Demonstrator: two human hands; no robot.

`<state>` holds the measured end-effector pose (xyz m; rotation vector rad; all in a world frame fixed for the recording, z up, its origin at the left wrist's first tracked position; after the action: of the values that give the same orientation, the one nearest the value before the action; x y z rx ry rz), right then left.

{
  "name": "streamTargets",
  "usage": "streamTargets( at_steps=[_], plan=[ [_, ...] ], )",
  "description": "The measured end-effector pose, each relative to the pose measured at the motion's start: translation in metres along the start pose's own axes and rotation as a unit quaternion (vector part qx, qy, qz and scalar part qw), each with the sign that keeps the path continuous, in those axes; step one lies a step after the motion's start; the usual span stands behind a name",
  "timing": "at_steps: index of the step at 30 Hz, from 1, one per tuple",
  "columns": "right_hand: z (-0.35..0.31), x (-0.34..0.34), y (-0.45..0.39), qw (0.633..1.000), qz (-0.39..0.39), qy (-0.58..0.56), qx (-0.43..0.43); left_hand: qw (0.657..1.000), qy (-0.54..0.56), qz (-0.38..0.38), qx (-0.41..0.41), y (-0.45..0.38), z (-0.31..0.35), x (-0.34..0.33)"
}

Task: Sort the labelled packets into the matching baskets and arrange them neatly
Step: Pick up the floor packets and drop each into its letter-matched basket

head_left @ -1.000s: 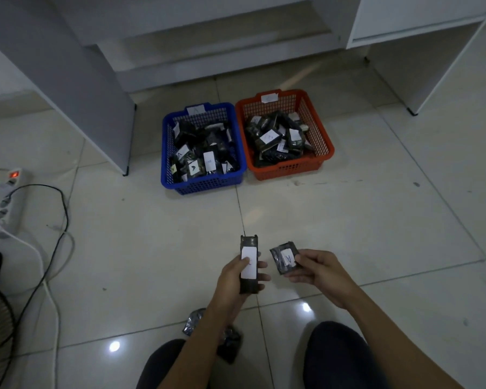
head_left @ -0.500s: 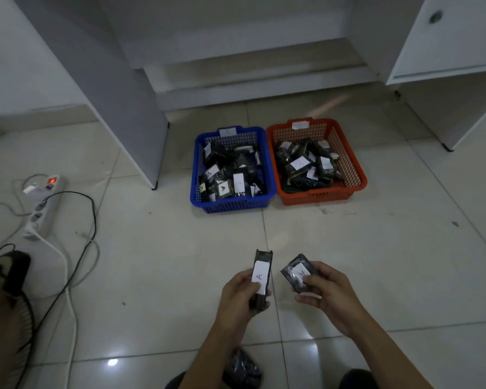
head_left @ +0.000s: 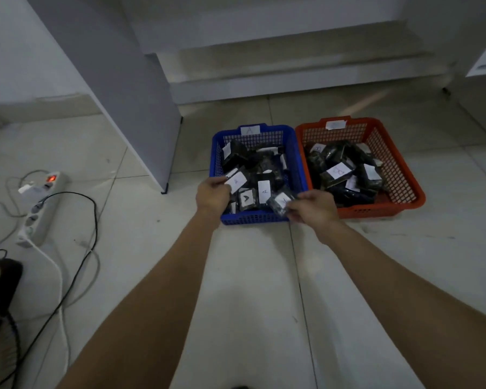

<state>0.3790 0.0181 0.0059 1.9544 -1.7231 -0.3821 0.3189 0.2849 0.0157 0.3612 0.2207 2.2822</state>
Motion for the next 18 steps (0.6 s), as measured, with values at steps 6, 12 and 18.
streamTargets(
  at_steps=[6, 12, 18],
  plan=[
    [-0.015, -0.034, -0.06, 0.979, 0.081, 0.179, 0.051, 0.974, -0.223, -0.007, -0.044, -0.042, 0.009, -0.018],
    [-0.015, -0.039, -0.06, 0.928, 0.086, 0.352, 0.088, 0.942, -0.331, 0.032, -0.036, -0.048, 0.003, 0.002],
    [-0.013, -0.028, -0.001, 0.953, 0.066, 0.253, 0.154, 0.945, -0.306, 0.008, -0.118, -0.01, 0.013, 0.025]
  ],
)
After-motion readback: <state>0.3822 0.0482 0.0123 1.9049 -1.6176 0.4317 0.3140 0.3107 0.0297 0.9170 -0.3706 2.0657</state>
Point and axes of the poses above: each hand's wrist, its own y-axis away from the middle knuckle, its own x-axis out of the back of the hand, z = x × y, the point moved 9 cm from there along -y, towards the middle knuckle, and after that the axes turned 6 degrees about -x, right-handed, at the moved point
